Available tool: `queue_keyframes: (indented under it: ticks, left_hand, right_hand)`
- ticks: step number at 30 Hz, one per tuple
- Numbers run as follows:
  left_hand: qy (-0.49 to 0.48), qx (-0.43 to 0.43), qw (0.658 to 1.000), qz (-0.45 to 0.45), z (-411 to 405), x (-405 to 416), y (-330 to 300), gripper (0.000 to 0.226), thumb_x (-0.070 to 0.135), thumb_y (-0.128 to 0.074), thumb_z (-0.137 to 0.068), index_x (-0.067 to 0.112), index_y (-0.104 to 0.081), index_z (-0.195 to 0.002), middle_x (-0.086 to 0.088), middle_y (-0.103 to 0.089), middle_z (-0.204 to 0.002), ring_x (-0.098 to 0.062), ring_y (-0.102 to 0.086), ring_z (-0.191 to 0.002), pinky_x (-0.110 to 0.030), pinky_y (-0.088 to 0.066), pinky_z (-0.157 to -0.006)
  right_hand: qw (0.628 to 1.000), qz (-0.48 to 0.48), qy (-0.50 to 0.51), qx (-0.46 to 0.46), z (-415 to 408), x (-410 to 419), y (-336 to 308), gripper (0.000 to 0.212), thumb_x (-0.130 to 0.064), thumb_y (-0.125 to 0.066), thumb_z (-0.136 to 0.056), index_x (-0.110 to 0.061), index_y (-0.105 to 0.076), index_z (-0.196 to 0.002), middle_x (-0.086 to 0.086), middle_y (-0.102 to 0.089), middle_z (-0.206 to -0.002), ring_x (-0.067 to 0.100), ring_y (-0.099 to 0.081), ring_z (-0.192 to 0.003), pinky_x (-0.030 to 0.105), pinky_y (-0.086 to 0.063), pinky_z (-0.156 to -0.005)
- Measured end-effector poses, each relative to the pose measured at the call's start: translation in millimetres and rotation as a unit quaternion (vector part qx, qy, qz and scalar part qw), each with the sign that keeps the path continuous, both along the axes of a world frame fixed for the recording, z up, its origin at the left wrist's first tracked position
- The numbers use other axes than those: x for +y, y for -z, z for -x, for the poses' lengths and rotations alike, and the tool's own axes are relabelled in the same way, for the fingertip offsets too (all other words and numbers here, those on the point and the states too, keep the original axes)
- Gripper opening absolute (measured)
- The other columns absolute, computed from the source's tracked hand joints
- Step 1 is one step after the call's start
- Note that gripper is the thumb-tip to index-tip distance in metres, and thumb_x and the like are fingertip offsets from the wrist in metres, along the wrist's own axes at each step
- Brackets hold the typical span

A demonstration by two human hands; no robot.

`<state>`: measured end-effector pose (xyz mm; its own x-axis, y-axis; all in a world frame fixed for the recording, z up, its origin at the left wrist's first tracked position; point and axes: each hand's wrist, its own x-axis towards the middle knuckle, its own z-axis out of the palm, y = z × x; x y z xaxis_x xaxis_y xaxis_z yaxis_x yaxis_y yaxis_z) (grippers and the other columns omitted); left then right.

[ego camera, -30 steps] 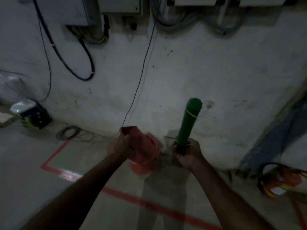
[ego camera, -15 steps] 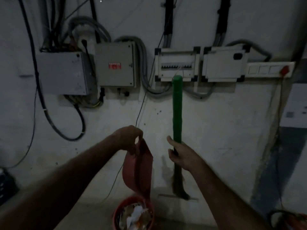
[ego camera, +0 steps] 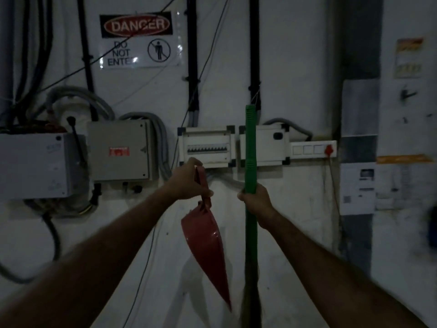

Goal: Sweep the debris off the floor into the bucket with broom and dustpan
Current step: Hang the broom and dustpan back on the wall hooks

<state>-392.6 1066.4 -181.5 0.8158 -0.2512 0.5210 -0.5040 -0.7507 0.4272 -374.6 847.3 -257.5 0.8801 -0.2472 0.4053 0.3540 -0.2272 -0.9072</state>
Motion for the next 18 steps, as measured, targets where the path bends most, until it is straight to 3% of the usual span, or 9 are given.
queue_keyframes:
  ticks: [3,6,9,13,16,18]
  left_hand:
    - [0.04,-0.004,0.998,0.044,-4,-49,-9,0.07,0.011,-0.08,-0.08,0.014,-0.037,-0.135,-0.003,-0.059,-0.095,-0.013,-0.06,-0.082,-0.025,-0.052,-0.066]
    - [0.065,-0.022,0.994,0.085,-7,-103,-19,0.061,0.005,-0.063,-0.089,0.016,-0.031,-0.139,-0.003,-0.057,-0.097,-0.02,-0.059,-0.087,-0.04,-0.055,-0.077]
    - [0.081,-0.074,0.989,0.1,-13,-158,-30,0.051,0.015,-0.057,-0.095,0.017,-0.032,-0.139,-0.006,-0.059,-0.103,-0.025,-0.06,-0.09,-0.042,-0.052,-0.083]
    - [0.092,-0.147,0.977,0.125,-22,-240,-46,0.021,0.03,-0.049,-0.102,0.017,-0.041,-0.116,-0.007,-0.063,-0.094,-0.022,-0.062,-0.082,-0.038,-0.051,-0.075]
    - [0.099,-0.2,0.966,0.132,-30,-303,-62,0.015,0.028,-0.046,-0.105,0.013,-0.042,-0.104,-0.003,-0.058,-0.082,-0.012,-0.056,-0.069,-0.032,-0.038,-0.059]
    - [0.106,-0.231,0.959,0.127,-39,-340,-71,0.015,0.024,-0.044,-0.106,0.01,-0.044,-0.1,-0.002,-0.056,-0.081,-0.01,-0.055,-0.067,-0.033,-0.036,-0.058]
  right_hand:
    - [0.995,-0.059,0.0,-0.082,2,-25,-24,0.013,-0.017,-0.061,-0.094,-0.014,-0.057,-0.106,0.006,-0.061,-0.091,0.018,-0.058,-0.079,0.03,-0.049,-0.069]
    - [0.98,-0.052,0.054,-0.182,0,-56,-40,0.022,-0.048,-0.056,-0.097,-0.027,-0.055,-0.102,0.001,-0.064,-0.086,0.015,-0.063,-0.074,0.03,-0.053,-0.064]
    - [0.961,-0.055,0.098,-0.252,-1,-95,-58,0.029,-0.06,-0.048,-0.097,-0.032,-0.055,-0.102,-0.002,-0.065,-0.08,0.015,-0.064,-0.067,0.032,-0.055,-0.06]
    - [0.95,-0.02,0.12,-0.286,-14,-158,-82,0.024,-0.053,-0.048,-0.098,-0.03,-0.05,-0.106,-0.001,-0.064,-0.077,0.017,-0.063,-0.064,0.04,-0.055,-0.059]
    - [0.941,0.013,0.131,-0.312,-19,-209,-101,0.017,-0.036,-0.052,-0.097,-0.026,-0.044,-0.109,-0.001,-0.061,-0.073,0.016,-0.06,-0.059,0.046,-0.055,-0.057]
    - [0.932,0.033,0.142,-0.333,-21,-241,-114,0.02,-0.038,-0.05,-0.1,-0.026,-0.044,-0.115,-0.005,-0.061,-0.075,0.012,-0.06,-0.061,0.044,-0.054,-0.059]
